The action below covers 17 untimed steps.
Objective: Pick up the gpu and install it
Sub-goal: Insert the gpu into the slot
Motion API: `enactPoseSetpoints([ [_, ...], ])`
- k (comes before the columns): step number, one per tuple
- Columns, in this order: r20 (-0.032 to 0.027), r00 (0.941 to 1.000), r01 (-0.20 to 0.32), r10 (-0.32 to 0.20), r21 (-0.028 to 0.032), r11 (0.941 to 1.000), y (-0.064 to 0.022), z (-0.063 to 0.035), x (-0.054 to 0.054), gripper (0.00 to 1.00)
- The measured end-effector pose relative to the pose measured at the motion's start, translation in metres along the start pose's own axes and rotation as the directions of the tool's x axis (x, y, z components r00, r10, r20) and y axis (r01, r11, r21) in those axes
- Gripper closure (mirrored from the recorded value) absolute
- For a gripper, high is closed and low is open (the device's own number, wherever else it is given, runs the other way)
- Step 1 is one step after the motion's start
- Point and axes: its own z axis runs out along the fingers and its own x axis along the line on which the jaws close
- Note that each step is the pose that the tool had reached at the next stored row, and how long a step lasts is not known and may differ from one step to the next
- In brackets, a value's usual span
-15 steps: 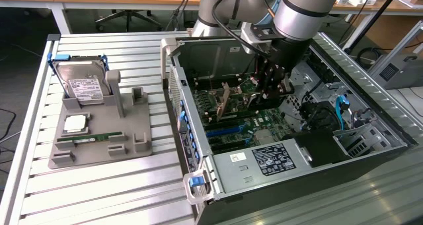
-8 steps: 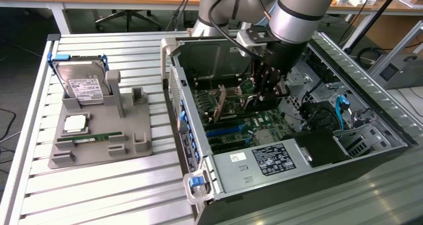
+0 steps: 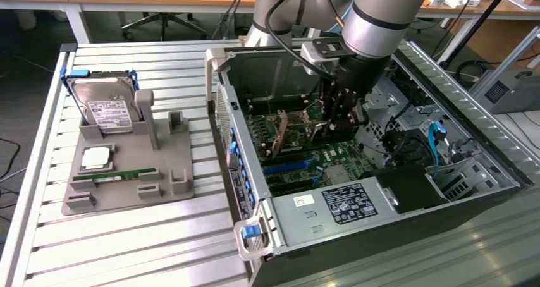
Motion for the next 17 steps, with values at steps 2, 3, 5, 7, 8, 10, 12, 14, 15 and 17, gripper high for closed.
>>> enactPoseSetpoints([
  [2,0.0001,1.0000,0.000,0.000,0.0000,1.0000,0.0001,0.0000,0.0000,0.73],
  [3,0.0000,1.0000,0.000,0.000,0.0000,1.0000,0.0004,0.0000,0.0001,0.73],
  [5,0.0001,1.0000,0.000,0.000,0.0000,1.0000,0.0010,0.0000,0.0004,0.73],
  [7,-0.0001,1.0000,0.000,0.000,-0.0001,1.0000,0.0020,0.0000,0.0008,0.73],
  [8,-0.0001,1.0000,0.000,0.000,-0.0001,1.0000,0.0026,-0.0001,0.0011,0.73],
  [10,0.0000,1.0000,0.000,0.000,0.0000,1.0000,0.0038,-0.0001,0.0015,0.73],
  [12,-0.0001,1.0000,0.000,0.000,0.0000,1.0000,0.0045,-0.0001,0.0018,0.73],
  [14,-0.0001,1.0000,0.000,0.000,0.0000,1.0000,0.0050,-0.0001,0.0020,0.73],
  [15,0.0000,1.0000,0.000,0.000,0.0000,1.0000,0.0052,-0.0001,0.0021,0.73],
  [17,-0.0001,1.0000,0.000,0.000,0.0000,1.0000,0.0056,-0.0001,0.0023,0.73],
])
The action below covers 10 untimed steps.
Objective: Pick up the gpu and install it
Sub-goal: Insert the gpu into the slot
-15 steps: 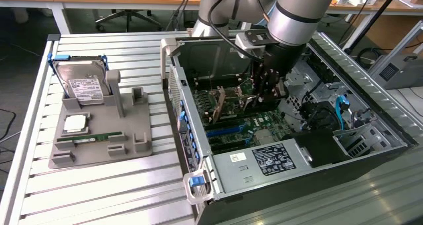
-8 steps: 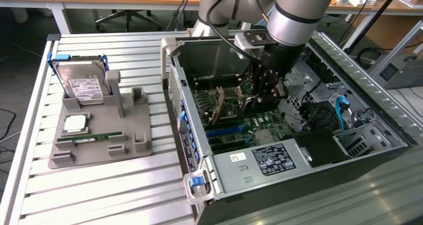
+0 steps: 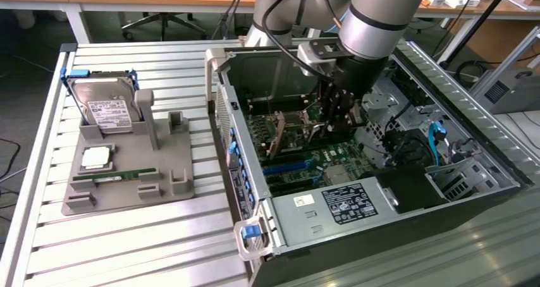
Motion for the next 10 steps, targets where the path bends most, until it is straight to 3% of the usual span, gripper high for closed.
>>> enactPoseSetpoints([
  [10,0.0000,1.0000,0.000,0.000,0.0000,1.0000,0.0023,0.0000,0.0017,0.73],
])
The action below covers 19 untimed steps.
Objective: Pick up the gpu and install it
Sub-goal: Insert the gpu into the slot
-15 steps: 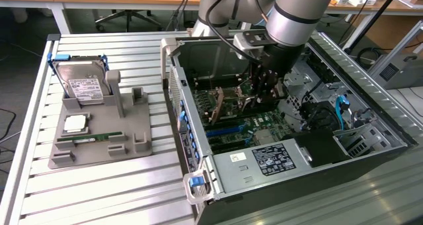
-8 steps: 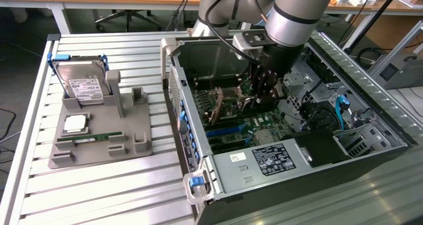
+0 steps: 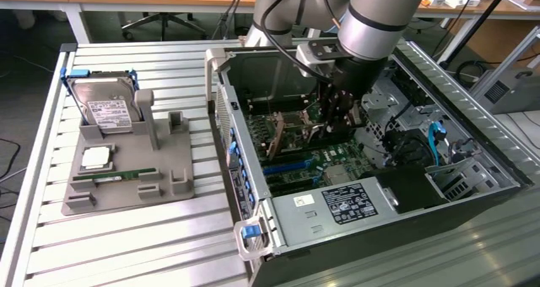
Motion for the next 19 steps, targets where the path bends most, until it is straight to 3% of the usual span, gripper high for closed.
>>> enactPoseSetpoints([
  [19,0.0000,1.0000,0.000,0.000,0.0000,1.0000,0.0020,0.0004,0.0031,0.73],
])
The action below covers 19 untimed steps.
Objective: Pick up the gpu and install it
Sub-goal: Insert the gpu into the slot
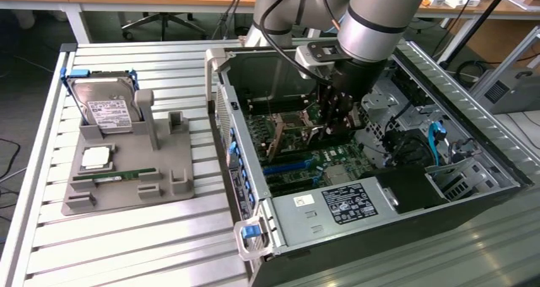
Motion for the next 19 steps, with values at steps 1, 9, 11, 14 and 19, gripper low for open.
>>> enactPoseSetpoints([
  [1,0.0000,1.0000,0.000,0.000,0.0001,1.0000,0.0000,0.0000,0.0000,0.73],
  [9,0.0000,1.0000,0.000,0.000,0.0000,1.0000,0.0035,0.0000,0.0002,0.73],
  [11,0.0001,1.0000,0.000,0.000,0.0000,1.0000,0.0040,0.0000,0.0003,0.73],
  [14,0.0000,1.0000,0.000,0.000,0.0000,1.0000,0.0058,0.0000,0.0006,0.73],
  [19,0.0000,1.0000,0.000,0.000,0.0000,1.0000,0.0075,-0.0001,0.0009,0.73],
])
